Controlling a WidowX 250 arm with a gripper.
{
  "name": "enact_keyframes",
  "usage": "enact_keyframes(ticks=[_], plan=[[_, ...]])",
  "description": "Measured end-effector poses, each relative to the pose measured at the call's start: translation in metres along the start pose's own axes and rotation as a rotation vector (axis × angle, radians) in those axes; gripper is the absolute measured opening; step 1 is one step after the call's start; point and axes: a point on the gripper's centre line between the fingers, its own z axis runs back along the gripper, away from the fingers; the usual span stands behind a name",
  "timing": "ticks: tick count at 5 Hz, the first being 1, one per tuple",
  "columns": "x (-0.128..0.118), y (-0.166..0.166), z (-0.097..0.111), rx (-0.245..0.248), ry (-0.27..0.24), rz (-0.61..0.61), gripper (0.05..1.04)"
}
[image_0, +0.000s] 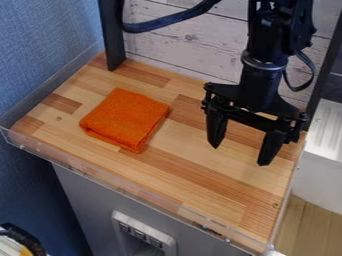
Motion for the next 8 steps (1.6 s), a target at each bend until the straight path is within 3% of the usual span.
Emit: enact_keyframes(ticks=[2,5,8], plan=[[-0.002,0.043,-0.01,-0.003,0.018,0.169,0.999],[0.0,0.139,-0.006,-0.044,-0.047,0.504,0.999],[0.015,0.184,-0.002,-0.029,-0.09,0.697,0.999]])
